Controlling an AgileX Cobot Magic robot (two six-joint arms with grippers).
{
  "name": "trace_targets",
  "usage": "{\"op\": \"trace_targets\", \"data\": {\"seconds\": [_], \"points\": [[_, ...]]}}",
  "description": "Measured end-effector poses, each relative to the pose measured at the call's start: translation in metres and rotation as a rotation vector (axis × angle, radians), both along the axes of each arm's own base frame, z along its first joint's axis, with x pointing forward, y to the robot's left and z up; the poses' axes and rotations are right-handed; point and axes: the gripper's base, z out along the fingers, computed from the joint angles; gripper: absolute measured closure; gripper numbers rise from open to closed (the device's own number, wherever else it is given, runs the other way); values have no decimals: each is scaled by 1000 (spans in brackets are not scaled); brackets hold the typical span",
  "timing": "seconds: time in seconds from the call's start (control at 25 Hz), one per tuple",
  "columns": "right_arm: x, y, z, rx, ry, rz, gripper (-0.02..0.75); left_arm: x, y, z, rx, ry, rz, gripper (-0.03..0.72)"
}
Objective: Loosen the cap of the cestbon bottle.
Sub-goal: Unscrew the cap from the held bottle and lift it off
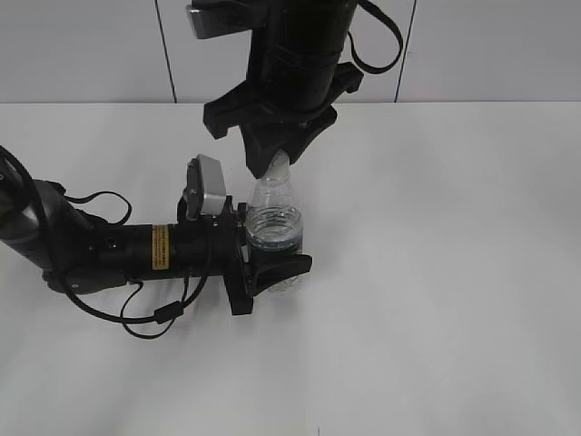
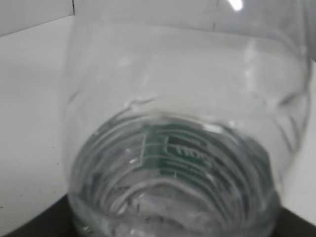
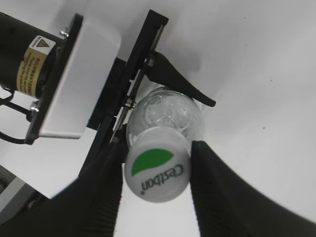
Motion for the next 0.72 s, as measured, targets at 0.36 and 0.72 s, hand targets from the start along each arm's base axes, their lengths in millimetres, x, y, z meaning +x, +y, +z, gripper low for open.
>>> {"op": "trace_targets", "data": {"seconds": [0.36, 0.72], "points": [[0, 0, 0, -16, -29, 100, 446, 0, 0, 0, 0, 1, 0, 278], [0, 0, 0, -63, -130, 500, 446, 0, 0, 0, 0, -2, -2, 278]]}}
